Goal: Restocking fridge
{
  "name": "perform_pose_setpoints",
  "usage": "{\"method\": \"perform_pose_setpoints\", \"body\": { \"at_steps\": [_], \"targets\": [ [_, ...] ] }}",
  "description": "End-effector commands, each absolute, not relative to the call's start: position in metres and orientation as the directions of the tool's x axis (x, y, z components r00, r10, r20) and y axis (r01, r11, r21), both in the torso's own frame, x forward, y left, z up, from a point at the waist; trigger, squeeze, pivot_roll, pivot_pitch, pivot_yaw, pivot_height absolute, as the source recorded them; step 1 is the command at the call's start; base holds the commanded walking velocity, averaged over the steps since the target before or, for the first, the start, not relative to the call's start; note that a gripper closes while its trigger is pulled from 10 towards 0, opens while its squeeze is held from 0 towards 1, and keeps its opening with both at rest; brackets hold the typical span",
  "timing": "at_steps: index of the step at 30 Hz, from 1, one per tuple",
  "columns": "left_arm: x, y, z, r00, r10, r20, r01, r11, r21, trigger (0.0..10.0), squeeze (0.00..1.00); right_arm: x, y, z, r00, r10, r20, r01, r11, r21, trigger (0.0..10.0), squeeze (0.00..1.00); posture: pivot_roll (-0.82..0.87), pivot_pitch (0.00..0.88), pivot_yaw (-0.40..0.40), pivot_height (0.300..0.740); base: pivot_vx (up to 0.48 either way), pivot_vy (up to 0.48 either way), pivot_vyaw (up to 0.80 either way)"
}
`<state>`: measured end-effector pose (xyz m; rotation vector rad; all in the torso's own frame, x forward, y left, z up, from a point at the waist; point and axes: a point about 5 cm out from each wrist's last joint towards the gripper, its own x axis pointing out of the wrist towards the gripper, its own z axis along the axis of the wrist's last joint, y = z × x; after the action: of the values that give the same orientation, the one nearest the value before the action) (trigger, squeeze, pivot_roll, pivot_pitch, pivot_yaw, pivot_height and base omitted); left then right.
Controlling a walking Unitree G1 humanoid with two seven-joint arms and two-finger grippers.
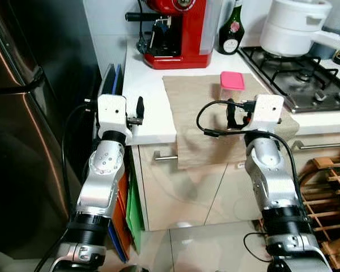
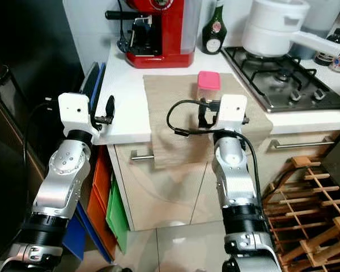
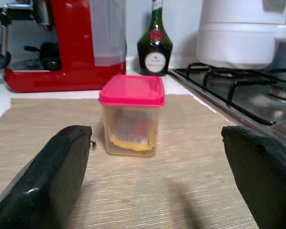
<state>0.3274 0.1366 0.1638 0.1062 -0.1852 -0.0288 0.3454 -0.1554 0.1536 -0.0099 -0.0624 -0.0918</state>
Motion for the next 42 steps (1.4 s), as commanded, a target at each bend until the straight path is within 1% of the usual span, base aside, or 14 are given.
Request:
{"method": "perform_pose_setpoints", "body": {
  "at_steps": [1, 7, 13, 15, 17, 18, 19, 20, 21, 24, 25, 31, 42],
  "targets": [
    [0.326, 0.135, 0.165, 0.982, -0.047, 0.183, 0.026, 0.993, 0.115, 10.0, 0.0, 0.35, -0.156, 0.154, 0.993, -0.108, 0.043, 0.108, 0.994, 0.003, 10.0, 0.0, -0.02, 0.0, 0.02, 0.74, 0.0, 0.0, 0.0],
    [0.325, 0.135, 0.164, 0.982, -0.048, 0.181, 0.027, 0.993, 0.118, 10.0, 0.0, 0.357, -0.146, 0.156, 0.996, -0.08, 0.037, 0.08, 0.997, 0.006, 10.0, 0.0, -0.02, 0.0, 0.019, 0.74, 0.0, 0.0, 0.0],
    [0.323, 0.133, 0.163, 0.983, -0.059, 0.175, 0.04, 0.994, 0.105, 10.0, 0.0, 0.366, -0.143, 0.158, 0.997, -0.077, 0.011, 0.076, 0.997, 0.03, 10.0, 0.0, -0.01, 0.0, 0.01, 0.74, 0.0, 0.0, 0.0],
    [0.322, 0.129, 0.161, 0.981, -0.1, 0.166, 0.086, 0.993, 0.086, 10.0, 0.0, 0.368, -0.143, 0.161, 0.997, -0.073, 0.017, 0.072, 0.997, 0.028, 10.0, 0.0, -0.01, 0.0, 0.008, 0.74, 0.0, 0.0, 0.0],
    [0.319, 0.122, 0.156, 0.971, -0.2, 0.13, 0.195, 0.98, 0.051, 10.0, 0.0, 0.37, -0.144, 0.163, 0.997, -0.072, 0.021, 0.072, 0.997, 0.02, 10.0, 0.0, 0.0, 0.0, -0.001, 0.74, 0.0, 0.0, 0.0],
    [0.318, 0.12, 0.155, 0.965, -0.231, 0.12, 0.228, 0.973, 0.042, 10.0, 0.0, 0.371, -0.145, 0.163, 0.997, -0.073, 0.021, 0.072, 0.997, 0.018, 10.0, 0.0, 0.0, 0.0, -0.001, 0.74, 0.0, 0.0, 0.0],
    [0.315, 0.118, 0.153, 0.947, -0.304, 0.101, 0.299, 0.952, 0.063, 10.0, 0.0, 0.372, -0.146, 0.164, 0.997, -0.073, 0.022, 0.073, 0.997, 0.014, 10.0, 0.0, 0.0, 0.0, -0.002, 0.74, 0.0, 0.0, 0.0],
    [0.315, 0.118, 0.153, 0.947, -0.304, 0.101, 0.299, 0.952, 0.063, 10.0, 0.0, 0.372, -0.146, 0.164, 0.997, -0.073, 0.022, 0.073, 0.997, 0.014, 10.0, 0.0, 0.0, 0.0, -0.002, 0.74, 0.0, 0.0, 0.0],
    [0.313, 0.119, 0.154, 0.934, -0.342, 0.098, 0.334, 0.938, 0.091, 10.0, 0.0, 0.373, -0.146, 0.164, 0.997, -0.074, 0.022, 0.074, 0.997, 0.009, 10.0, 0.0, 0.0, 0.0, -0.002, 0.74, 0.0, 0.0, 0.0],
    [0.311, 0.122, 0.157, 0.92, -0.38, 0.093, 0.37, 0.922, 0.111, 10.0, 0.0, 0.374, -0.145, 0.165, 0.997, -0.079, 0.021, 0.079, 0.997, 0.005, 10.0, 0.0, 0.0, 0.0, -0.003, 0.74, 0.0, 0.0, 0.0],
    [0.309, 0.121, 0.158, 0.907, -0.411, 0.09, 0.399, 0.908, 0.124, 10.0, 0.0, 0.374, -0.146, 0.164, 0.996, -0.086, 0.017, 0.086, 0.996, 0.011, 10.0, 0.0, 0.01, 0.0, -0.007, 0.74, 0.0, 0.0, 0.0],
    [0.306, 0.123, 0.163, 0.892, -0.443, 0.091, 0.427, 0.891, 0.154, 10.0, 0.0, 0.375, -0.143, 0.166, 0.996, -0.084, 0.015, 0.083, 0.996, 0.023, 10.0, 0.0, 0.01, 0.0, -0.009, 0.74, 0.0, 0.0, 0.0],
    [0.297, 0.117, 0.161, 0.877, -0.473, 0.08, 0.458, 0.875, 0.156, 10.0, 0.0, 0.375, -0.131, 0.167, 0.999, -0.044, 0.01, 0.043, 0.998, 0.041, 10.0, 0.0, 0.01, 0.0, -0.022, 0.74, 0.0, 0.0, 0.0]
  ]
}}
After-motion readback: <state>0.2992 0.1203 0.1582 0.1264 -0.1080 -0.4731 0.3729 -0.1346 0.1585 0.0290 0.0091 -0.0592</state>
